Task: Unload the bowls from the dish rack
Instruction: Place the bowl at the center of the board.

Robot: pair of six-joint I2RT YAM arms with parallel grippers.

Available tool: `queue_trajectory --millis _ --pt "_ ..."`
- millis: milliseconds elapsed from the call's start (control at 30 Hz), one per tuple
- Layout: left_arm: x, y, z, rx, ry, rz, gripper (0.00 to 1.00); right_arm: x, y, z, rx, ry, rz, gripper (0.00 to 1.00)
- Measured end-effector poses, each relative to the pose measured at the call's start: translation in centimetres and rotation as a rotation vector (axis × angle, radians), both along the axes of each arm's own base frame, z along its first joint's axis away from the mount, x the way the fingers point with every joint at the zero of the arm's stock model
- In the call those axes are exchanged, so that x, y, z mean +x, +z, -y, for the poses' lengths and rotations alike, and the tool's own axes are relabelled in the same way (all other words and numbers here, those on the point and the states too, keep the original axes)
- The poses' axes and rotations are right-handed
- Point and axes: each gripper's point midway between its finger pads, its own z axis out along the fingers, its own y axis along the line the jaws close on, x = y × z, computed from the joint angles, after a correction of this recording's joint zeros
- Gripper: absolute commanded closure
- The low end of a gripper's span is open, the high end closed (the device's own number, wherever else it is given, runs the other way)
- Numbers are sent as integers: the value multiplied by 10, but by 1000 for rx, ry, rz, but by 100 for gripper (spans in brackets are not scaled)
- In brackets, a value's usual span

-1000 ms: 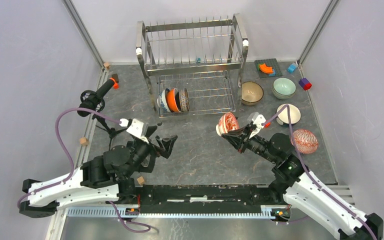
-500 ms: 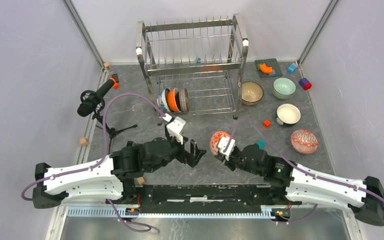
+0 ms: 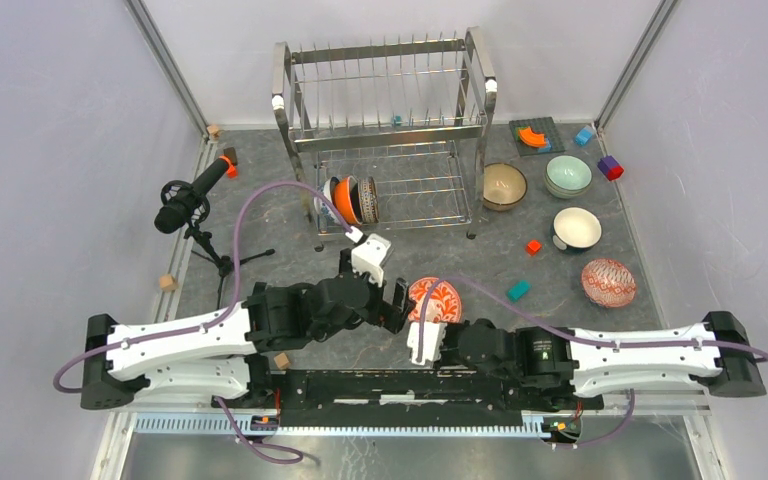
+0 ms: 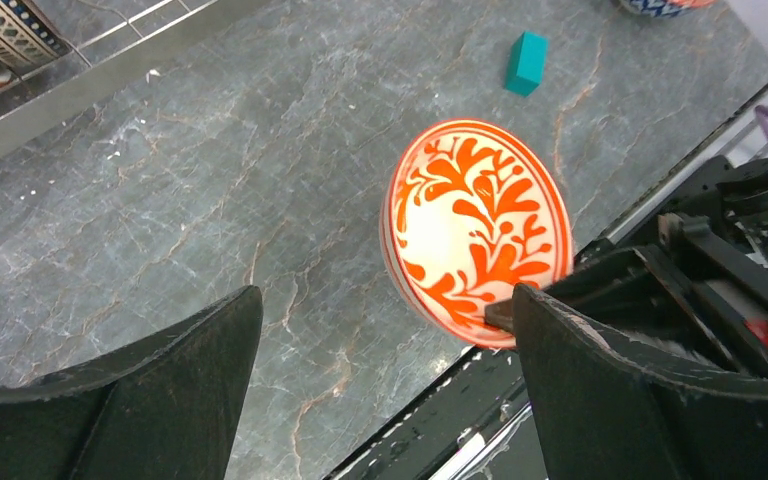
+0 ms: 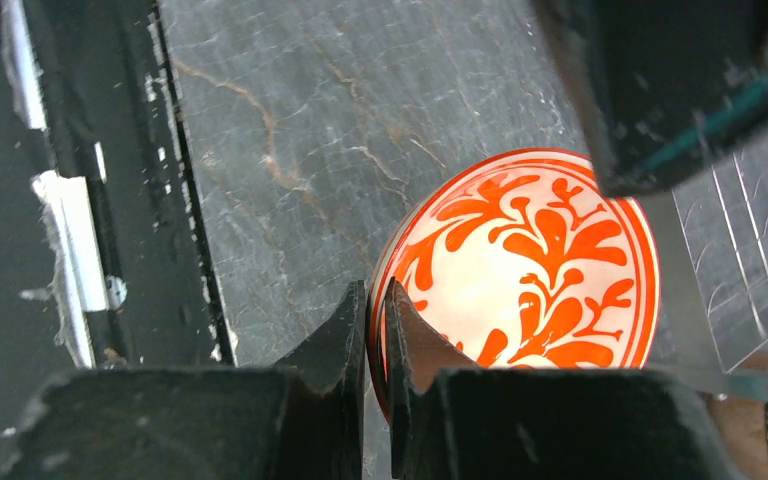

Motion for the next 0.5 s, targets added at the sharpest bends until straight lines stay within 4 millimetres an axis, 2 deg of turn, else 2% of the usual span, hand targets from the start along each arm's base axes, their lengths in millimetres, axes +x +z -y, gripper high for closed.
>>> queue_trajectory --millis 133,267,367,500 --pt "0 -11 2 44 0 -22 0 -16 -4 -3 -56 71 41 100" --pt "0 -18 9 94 -7 -42 1 -22 -6 -2 -97 105 69 100" --pt "0 -26 14 138 -9 -57 5 -23 -4 -1 -107 110 92 100" --pt "-1 -44 16 213 -15 -83 15 -25 0 -2 -116 116 121 100"
